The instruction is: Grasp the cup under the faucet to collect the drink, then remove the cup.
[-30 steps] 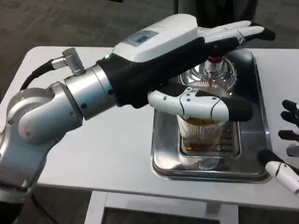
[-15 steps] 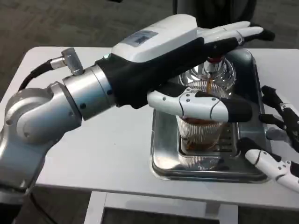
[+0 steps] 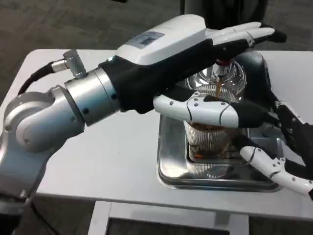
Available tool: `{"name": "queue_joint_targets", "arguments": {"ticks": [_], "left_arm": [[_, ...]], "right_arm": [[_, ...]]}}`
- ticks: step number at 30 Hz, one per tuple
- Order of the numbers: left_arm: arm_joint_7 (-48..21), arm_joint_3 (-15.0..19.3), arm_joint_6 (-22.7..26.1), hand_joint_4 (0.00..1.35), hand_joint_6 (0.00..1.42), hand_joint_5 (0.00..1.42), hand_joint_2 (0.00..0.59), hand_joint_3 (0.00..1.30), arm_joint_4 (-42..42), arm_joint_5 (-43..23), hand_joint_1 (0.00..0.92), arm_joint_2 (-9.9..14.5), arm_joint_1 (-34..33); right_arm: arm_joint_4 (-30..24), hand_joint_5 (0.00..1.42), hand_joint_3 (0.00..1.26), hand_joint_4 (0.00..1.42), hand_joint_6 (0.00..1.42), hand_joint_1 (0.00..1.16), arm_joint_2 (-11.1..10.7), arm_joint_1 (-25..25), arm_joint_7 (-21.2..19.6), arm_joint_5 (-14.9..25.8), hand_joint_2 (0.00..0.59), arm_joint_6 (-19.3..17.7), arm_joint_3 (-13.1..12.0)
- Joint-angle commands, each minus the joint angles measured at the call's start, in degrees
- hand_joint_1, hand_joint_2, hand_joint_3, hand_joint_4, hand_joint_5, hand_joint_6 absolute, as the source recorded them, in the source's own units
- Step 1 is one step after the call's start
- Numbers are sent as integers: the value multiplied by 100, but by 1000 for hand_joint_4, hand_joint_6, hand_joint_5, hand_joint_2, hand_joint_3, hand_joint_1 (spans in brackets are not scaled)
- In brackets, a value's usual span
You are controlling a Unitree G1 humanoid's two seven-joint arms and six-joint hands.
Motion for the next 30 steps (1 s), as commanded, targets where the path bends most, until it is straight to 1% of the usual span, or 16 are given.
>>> {"name": "queue_joint_targets", "arguments": {"ticks": [1, 8, 19, 30], "left_arm": [[-256, -94, 119, 17, 140, 121, 76, 129, 53, 119, 0, 166, 234], [-268, -69, 166, 17, 140, 114, 75, 130, 17, 107, 0, 193, 255], [-280, -51, 172, 17, 140, 110, 71, 131, 1, 87, 0, 221, 271], [-282, -26, 144, 17, 140, 110, 69, 131, 12, 86, 0, 245, 296]], "right_arm": [[104, 158, 45, 54, 233, 497, 26, -33, -90, 38, 277, -116, 80], [224, 158, 51, 54, 232, 496, 51, -169, -154, 80, 278, -84, 143], [407, 163, 59, 54, 232, 496, 103, -453, -216, 74, 279, 11, 334], [512, 173, 65, 64, 231, 484, 168, -581, -239, 66, 288, 56, 403]]}}
